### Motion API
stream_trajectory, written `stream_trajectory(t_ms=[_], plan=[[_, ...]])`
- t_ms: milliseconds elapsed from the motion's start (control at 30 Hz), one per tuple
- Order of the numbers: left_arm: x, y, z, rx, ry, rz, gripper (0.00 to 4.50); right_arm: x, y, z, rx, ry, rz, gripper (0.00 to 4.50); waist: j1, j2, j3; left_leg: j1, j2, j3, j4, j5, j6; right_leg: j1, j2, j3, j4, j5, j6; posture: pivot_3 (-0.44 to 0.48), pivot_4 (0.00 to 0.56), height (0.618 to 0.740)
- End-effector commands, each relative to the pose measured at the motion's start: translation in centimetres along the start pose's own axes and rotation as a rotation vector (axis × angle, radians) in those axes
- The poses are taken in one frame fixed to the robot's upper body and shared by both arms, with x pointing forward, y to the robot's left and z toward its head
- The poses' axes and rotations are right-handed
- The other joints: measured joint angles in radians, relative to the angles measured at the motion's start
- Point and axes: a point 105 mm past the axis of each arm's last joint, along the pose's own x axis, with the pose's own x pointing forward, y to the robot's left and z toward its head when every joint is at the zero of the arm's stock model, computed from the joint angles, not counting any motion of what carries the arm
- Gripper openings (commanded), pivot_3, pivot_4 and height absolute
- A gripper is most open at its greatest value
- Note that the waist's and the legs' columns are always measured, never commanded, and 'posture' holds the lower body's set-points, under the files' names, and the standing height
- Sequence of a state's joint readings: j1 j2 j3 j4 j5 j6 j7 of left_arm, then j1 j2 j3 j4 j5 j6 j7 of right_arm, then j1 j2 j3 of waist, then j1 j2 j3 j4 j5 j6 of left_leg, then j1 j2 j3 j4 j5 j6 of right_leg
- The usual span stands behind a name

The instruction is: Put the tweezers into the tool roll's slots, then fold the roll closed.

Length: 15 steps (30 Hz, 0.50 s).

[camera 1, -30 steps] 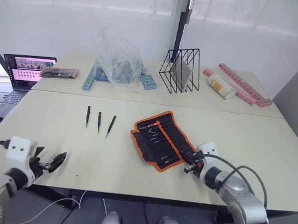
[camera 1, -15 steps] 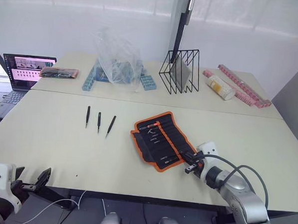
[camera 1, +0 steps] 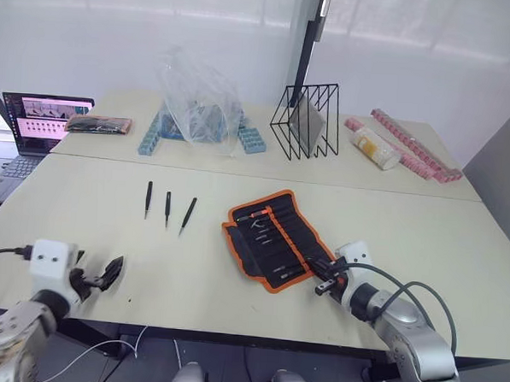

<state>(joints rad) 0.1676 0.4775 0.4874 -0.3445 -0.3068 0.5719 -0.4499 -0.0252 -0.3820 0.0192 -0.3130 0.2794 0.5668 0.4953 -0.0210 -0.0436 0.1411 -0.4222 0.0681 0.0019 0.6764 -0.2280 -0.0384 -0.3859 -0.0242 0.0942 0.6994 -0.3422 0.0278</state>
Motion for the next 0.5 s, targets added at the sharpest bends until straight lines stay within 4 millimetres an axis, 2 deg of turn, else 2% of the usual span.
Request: stream_trajectory(t_ms=[33,267,500], plan=[[2.4,-0.5,0.1,0.032,0.005,0.022,4.45,0.2,-0.2,-1.3,0.019,0.049,-0.017,0.00,0.000,-0.001,-0.001,0.000,0.000,0.000,0.000,0.000,0.000,0.000,0.000,0.000,0.000,0.000,0.000,0.000,0.150,0.689],[7.1,-2.2,1.0,0.015,0.019,0.025,4.45,0.4,-0.2,-1.1,0.016,0.039,-0.022,0.00,0.003,-0.002,-0.003,0.001,0.000,0.000,0.000,0.000,0.000,0.001,0.000,0.000,0.001,0.000,0.000,0.000,0.150,0.689],[10.3,-2.0,1.2,0.028,0.061,0.079,4.45,0.5,-0.2,-0.8,0.017,0.026,-0.034,0.00,0.008,0.002,-0.005,0.002,-0.001,0.000,0.001,0.000,0.000,0.002,0.000,0.000,0.001,0.000,0.001,0.000,0.150,0.689]])
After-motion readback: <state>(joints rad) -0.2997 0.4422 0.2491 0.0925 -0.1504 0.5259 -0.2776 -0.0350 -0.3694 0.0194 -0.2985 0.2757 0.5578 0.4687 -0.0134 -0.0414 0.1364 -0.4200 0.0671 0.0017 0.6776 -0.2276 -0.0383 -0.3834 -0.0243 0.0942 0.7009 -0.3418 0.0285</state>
